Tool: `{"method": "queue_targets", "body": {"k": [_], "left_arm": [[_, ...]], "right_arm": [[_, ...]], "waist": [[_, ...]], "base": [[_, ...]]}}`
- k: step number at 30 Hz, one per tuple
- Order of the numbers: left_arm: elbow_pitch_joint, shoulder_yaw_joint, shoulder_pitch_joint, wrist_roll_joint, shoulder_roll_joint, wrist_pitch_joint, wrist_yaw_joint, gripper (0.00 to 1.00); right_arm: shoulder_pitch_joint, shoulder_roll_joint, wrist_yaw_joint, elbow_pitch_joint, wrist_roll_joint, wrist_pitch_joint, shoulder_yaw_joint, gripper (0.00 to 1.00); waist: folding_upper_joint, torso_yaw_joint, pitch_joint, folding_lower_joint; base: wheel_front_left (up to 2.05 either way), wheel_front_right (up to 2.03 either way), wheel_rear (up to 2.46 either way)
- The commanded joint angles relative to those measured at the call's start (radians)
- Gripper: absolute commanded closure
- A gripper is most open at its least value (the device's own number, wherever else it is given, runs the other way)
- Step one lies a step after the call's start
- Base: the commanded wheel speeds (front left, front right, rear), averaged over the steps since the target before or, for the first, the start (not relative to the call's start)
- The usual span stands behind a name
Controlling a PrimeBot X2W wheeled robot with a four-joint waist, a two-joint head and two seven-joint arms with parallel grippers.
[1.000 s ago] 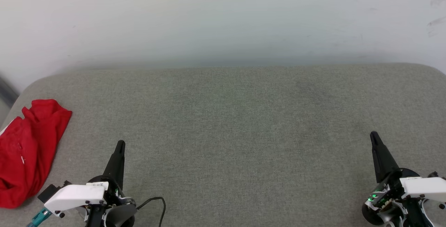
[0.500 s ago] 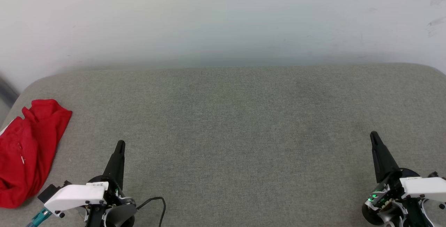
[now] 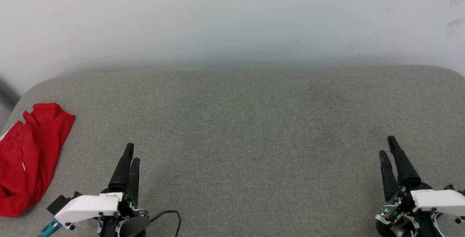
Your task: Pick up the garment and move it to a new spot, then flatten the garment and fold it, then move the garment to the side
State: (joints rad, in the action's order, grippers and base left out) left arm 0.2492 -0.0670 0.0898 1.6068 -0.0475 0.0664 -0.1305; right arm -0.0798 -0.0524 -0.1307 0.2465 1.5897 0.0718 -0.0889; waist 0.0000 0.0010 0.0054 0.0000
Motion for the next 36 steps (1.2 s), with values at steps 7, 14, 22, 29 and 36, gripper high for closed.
{"method": "queue_targets", "body": {"k": [7, 14, 22, 29, 36], "left_arm": [[-0.047, 0.017, 0.043, -0.093, -0.003, -0.042, 0.0, 0.0], [-0.065, 0.029, 0.049, -0.258, -0.003, -0.071, 0.0, 0.0], [-0.067, 0.062, 0.049, -0.447, -0.003, -0.102, 0.0, 0.0], [-0.05, 0.087, 0.058, -0.606, -0.01, -0.128, 0.0, 0.0], [-0.033, 0.099, 0.069, -0.739, -0.017, -0.148, 0.0, 0.0]], "right_arm": [[-0.036, -0.031, 0.0, -0.033, -0.099, -0.047, 0.038, 0.0], [-0.043, -0.038, 0.0, -0.05, -0.296, -0.077, 0.044, 0.0], [-0.045, -0.036, 0.0, -0.056, -0.523, -0.109, 0.061, 0.0], [-0.05, -0.035, 0.0, -0.038, -0.677, -0.133, 0.064, 0.0], [-0.059, -0.038, 0.0, -0.024, -0.788, -0.154, 0.067, 0.0]], "waist": [[0.0, 0.002, 0.002, 0.0], [0.0, 0.003, 0.002, 0.0], [0.0, 0.006, 0.001, 0.0], [0.0, 0.01, 0.0, 0.0], [0.0, 0.01, 0.0, 0.0]], "base": [[0.0, 0.0, 0.0], [0.0, 0.0, 0.0], [0.0, 0.0, 0.0], [0.0, 0.0, 0.0], [0.0, 0.0, 0.0]]}}
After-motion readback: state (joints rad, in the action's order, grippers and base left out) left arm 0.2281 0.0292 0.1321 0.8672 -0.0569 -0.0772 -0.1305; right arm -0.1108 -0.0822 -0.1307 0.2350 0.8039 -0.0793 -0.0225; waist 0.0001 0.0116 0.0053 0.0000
